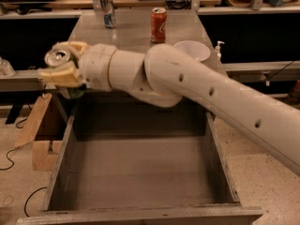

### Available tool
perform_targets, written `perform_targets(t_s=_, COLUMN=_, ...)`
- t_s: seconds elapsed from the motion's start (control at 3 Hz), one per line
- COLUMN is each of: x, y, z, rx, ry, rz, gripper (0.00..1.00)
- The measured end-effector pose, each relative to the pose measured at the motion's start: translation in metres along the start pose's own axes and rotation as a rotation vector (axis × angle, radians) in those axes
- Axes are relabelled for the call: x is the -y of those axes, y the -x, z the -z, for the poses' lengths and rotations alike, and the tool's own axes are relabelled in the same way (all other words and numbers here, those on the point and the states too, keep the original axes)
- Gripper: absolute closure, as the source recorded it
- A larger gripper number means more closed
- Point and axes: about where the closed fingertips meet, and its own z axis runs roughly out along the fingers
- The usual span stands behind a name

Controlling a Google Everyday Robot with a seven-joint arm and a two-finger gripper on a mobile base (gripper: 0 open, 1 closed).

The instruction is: Place green can into top drawer

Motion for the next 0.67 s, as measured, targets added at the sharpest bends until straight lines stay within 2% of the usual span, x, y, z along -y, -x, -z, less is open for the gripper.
perform_targets(t_s=0.33, x=-0.048, y=-0.047, z=0.030, rx=-0.052, ry=-0.005, rz=-0.057, gripper=1.00)
perform_targets(t_s=0.67, x=-0.082, y=-0.121, z=0.048, rx=-0.126, ry=0.008, rz=-0.141, gripper=1.00)
